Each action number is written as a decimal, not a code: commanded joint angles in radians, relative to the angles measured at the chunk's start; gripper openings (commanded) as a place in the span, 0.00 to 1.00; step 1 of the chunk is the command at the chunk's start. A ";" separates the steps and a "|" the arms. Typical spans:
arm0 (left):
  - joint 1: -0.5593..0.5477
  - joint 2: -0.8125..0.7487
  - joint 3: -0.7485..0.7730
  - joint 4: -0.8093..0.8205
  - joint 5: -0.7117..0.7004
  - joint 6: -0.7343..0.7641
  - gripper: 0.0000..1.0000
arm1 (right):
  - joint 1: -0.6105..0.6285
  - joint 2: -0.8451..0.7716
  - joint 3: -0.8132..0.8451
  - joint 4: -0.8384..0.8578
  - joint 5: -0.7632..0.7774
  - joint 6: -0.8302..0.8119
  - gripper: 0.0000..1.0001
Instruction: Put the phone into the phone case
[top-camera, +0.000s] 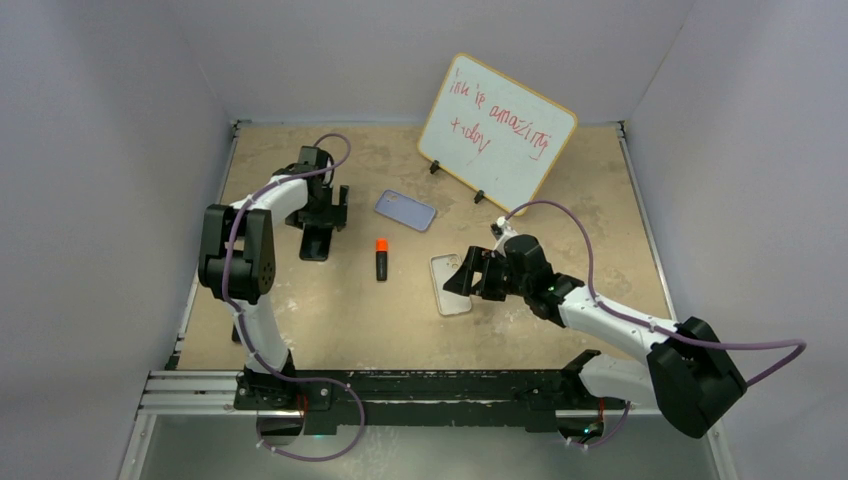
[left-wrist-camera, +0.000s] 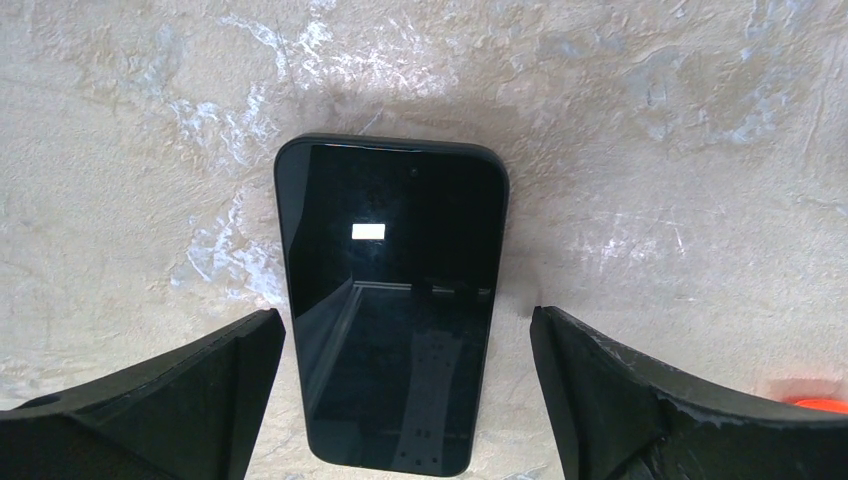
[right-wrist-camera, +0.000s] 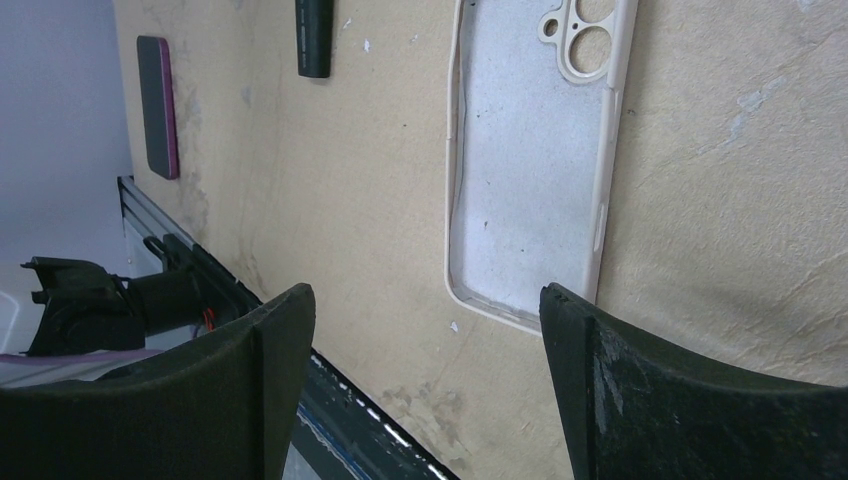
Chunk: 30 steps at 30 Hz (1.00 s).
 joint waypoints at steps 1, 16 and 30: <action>0.023 -0.035 0.011 0.005 -0.010 0.027 1.00 | 0.005 -0.046 0.019 -0.002 -0.008 0.011 0.85; 0.049 -0.004 -0.015 -0.010 0.071 0.009 0.95 | 0.009 -0.063 0.069 -0.035 -0.011 0.027 0.87; 0.048 0.019 -0.040 -0.029 0.122 -0.037 0.78 | 0.071 0.017 0.186 0.013 0.022 0.070 0.86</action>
